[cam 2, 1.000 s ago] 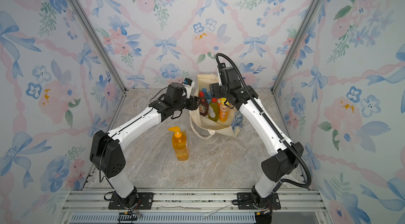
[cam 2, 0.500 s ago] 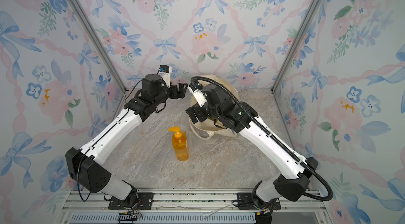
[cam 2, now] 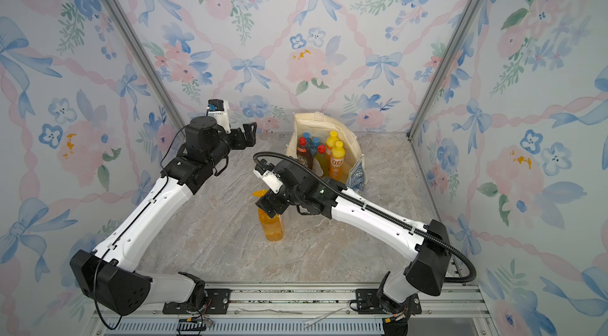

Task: Pack dish soap into the shopping bag
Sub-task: Pick up the bottle of dish soap at the center of the board.

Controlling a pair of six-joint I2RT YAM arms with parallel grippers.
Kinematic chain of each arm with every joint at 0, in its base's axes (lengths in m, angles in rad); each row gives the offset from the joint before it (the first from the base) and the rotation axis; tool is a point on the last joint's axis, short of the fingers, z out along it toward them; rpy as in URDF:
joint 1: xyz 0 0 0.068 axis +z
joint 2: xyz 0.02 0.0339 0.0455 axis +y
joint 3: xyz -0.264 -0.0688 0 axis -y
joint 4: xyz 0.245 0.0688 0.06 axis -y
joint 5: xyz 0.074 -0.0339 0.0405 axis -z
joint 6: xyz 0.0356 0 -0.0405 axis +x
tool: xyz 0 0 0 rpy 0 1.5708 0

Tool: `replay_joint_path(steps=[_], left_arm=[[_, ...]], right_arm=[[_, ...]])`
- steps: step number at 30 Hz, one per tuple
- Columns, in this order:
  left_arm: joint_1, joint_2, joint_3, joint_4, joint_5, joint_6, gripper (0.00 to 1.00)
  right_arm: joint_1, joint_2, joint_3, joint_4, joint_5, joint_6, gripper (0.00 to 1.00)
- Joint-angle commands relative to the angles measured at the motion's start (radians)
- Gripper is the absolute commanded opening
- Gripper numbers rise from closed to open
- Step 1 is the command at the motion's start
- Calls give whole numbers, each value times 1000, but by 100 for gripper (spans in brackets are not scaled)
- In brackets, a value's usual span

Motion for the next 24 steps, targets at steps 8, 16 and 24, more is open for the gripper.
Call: replay_joint_path(steps=[8, 16, 24], left_arm=[[28, -6, 3, 3, -11, -6, 98], [33, 15, 13, 2, -3, -8, 98], [35, 13, -3, 2, 6, -12, 98]], right_arm=[[7, 66, -99, 205, 1, -2, 73], [-5, 81, -139, 230, -22, -8, 55], [-20, 78, -152, 227, -31, -13, 0]])
